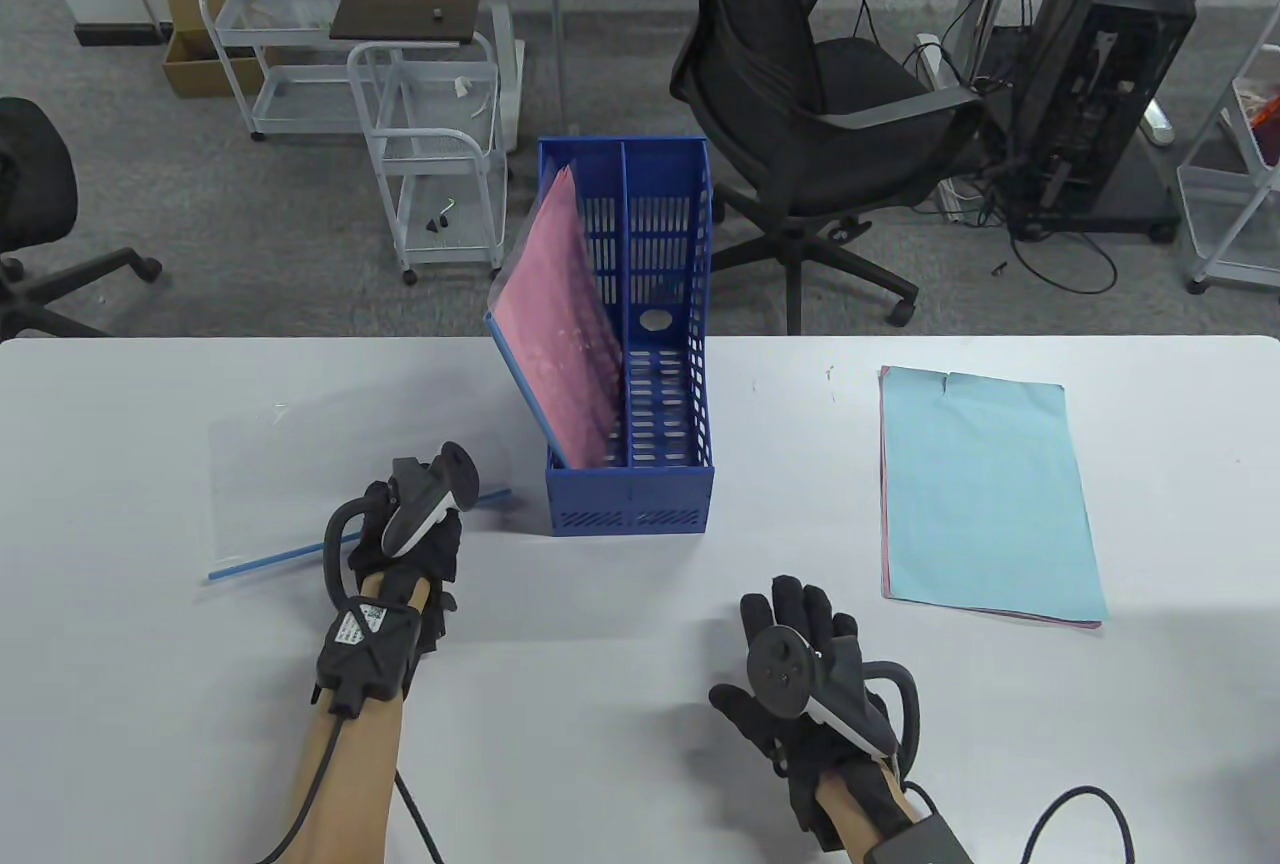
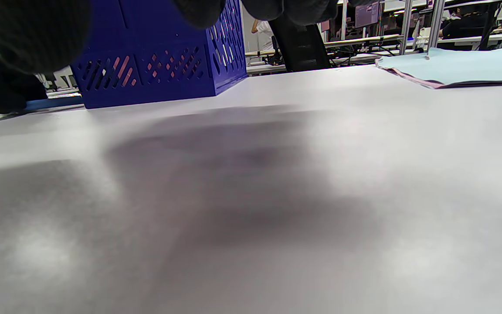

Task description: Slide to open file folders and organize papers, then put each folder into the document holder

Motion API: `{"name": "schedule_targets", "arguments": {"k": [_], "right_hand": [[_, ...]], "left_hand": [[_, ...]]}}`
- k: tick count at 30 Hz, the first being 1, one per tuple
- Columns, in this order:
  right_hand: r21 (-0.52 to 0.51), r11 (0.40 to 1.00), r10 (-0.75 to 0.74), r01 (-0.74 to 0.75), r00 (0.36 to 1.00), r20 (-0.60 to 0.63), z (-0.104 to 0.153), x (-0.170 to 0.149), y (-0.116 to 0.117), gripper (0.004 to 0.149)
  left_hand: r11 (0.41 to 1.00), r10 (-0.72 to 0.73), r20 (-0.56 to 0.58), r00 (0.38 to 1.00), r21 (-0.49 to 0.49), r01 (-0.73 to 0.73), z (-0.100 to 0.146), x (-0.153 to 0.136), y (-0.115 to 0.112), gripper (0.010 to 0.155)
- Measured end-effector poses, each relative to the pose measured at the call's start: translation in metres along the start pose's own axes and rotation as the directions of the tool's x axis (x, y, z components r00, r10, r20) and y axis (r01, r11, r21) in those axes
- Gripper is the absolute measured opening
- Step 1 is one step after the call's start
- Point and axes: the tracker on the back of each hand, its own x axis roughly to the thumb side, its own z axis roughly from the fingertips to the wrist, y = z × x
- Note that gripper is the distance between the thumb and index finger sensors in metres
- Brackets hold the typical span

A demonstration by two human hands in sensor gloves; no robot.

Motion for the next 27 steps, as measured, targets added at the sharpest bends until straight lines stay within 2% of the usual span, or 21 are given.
{"name": "schedule_targets", "arguments": {"k": [7, 16, 22, 27], "right_hand": [[-0.008, 1.0, -0.012, 0.012, 1.0, 0.011, 0.001, 0.002, -0.003, 0.091], [-0.008, 0.998, -0.059, 0.06, 0.998, 0.033, 0.002, 0.005, -0.007, 0.092], [-0.01, 0.986, -0.165, 0.167, 0.981, 0.099, 0.006, 0.011, -0.013, 0.092], [0.024, 0.945, -0.323, 0.328, 0.914, 0.246, 0.011, 0.024, -0.016, 0.092]], "left_hand": [[1.0, -0.023, 0.115, 0.993, 0.009, 0.022, 0.026, -0.008, 0.0, 0.047], [0.998, -0.01, 0.276, 0.961, -0.052, 0.026, 0.094, -0.034, 0.007, 0.048], [0.981, 0.123, 0.401, 0.908, -0.187, -0.05, 0.15, -0.042, 0.015, 0.049], [0.937, 0.273, 0.507, 0.818, -0.332, -0.107, 0.186, -0.02, 0.019, 0.049]]}}
